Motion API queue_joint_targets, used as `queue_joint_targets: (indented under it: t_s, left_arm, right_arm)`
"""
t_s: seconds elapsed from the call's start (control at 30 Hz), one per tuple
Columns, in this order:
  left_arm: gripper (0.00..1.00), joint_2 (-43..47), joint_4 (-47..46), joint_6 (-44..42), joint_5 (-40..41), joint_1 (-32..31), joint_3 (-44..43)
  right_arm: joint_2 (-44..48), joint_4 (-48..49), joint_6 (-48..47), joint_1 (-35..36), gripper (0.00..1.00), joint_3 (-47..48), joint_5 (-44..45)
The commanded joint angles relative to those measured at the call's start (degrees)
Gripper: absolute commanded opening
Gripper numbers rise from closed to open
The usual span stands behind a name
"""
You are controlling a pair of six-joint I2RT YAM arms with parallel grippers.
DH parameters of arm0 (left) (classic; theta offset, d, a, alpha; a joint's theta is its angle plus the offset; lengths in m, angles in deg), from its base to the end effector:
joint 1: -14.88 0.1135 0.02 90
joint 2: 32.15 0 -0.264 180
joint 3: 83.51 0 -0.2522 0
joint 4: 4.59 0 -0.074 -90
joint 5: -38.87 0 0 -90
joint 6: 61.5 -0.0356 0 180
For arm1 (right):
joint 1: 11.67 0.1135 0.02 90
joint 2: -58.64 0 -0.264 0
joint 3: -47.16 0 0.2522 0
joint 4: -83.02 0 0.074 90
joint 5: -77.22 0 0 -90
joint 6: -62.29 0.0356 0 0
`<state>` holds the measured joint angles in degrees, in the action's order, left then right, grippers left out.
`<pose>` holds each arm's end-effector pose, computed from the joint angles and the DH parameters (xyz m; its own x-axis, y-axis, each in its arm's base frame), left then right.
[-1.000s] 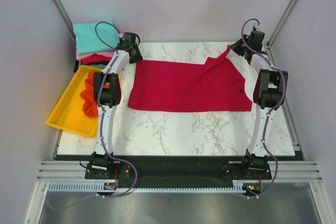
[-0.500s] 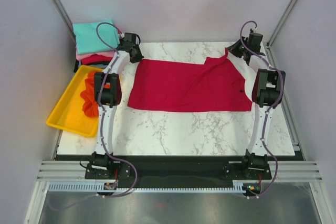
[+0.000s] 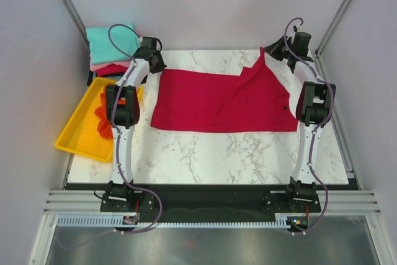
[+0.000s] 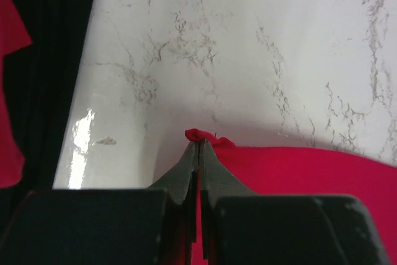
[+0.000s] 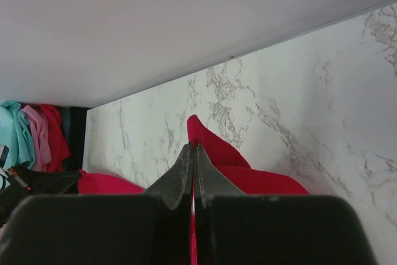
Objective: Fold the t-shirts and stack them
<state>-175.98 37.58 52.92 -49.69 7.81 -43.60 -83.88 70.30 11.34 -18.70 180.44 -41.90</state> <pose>0.5569 -0.0682 0.1741 -0.6927 -0.3305 -0.6410 -0.1984 0.9418 -0.2712 0.5737 -0.0533 0.1943 -0.5031 0.6166 -0.6056 -0.0310 0.6874 0.7256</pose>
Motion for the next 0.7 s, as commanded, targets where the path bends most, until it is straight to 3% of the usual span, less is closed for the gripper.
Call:
queue_joint_targets:
  t_s: [0.0,0.3,0.57,0.67]
  left_arm:
    - [0.02,7.9,-1.4,-2.6,0.9,0.7,1.9]
    - [0.02,15.2,-3.0,-2.0,0.1,1.4,10.5]
    - [0.02,22.1,-4.1,0.1,3.1,3.9,19.7]
    - [0.02,23.9,-5.2,-0.4,0.9,4.8,21.7]
  right_arm:
    - [4.2,2.0,0.5,0.8,0.00,1.0,-3.0]
    - [13.9,4.9,-0.8,1.4,0.00,-8.6,-2.1]
    - [15.2,3.7,-0.9,1.4,0.00,-10.0,-2.9]
    - [15.6,3.7,-0.9,1.5,0.00,-11.2,-3.2]
